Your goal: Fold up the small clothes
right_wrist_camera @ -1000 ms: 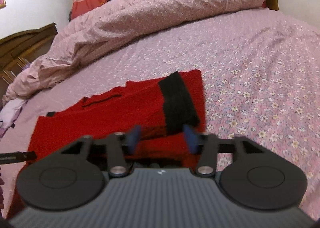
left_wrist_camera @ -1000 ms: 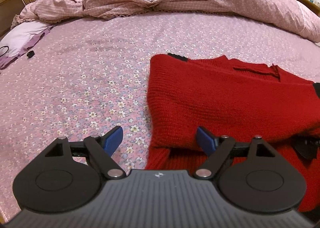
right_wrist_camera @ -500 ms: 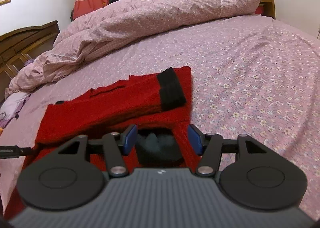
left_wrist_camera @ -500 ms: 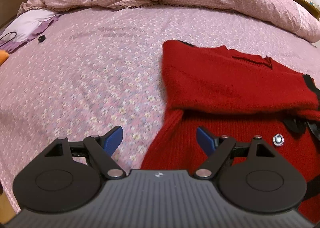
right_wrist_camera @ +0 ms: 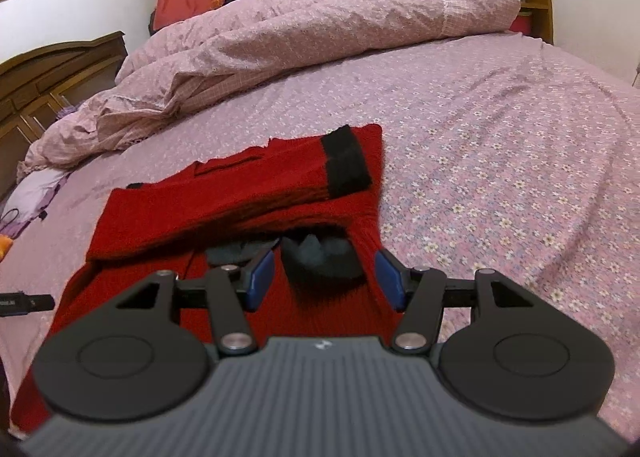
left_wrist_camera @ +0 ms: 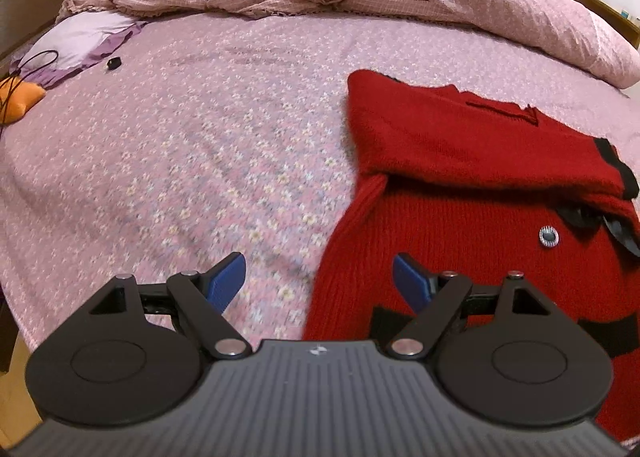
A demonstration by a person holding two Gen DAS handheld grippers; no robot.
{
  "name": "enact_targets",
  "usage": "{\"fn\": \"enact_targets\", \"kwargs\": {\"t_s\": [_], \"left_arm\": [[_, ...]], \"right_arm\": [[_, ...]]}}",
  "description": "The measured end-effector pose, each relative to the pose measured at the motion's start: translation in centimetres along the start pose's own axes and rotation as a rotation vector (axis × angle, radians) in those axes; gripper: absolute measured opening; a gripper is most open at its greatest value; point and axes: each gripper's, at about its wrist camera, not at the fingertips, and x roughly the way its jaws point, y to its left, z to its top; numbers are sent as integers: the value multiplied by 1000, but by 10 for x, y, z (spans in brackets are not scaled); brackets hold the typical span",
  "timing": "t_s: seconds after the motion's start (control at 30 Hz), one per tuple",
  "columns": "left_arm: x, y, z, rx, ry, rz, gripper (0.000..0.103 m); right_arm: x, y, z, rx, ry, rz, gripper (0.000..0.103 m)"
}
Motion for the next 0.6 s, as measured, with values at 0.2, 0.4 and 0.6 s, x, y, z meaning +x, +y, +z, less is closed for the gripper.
{"fn": "enact_targets", "kwargs": {"t_s": [0.2,0.4,0.6], "left_arm": [[-9,0,-26,58,46,-6,84],[-17,9,-46,47,88,-50,84],[-23,15,-55,31,110,-106,84]], "right_arm": [[-17,-5,-12,-13,36,1,58],[-29,-15,-24,-29,75,-30,58],[-34,-28,-36,-27,122,-63,58]]}}
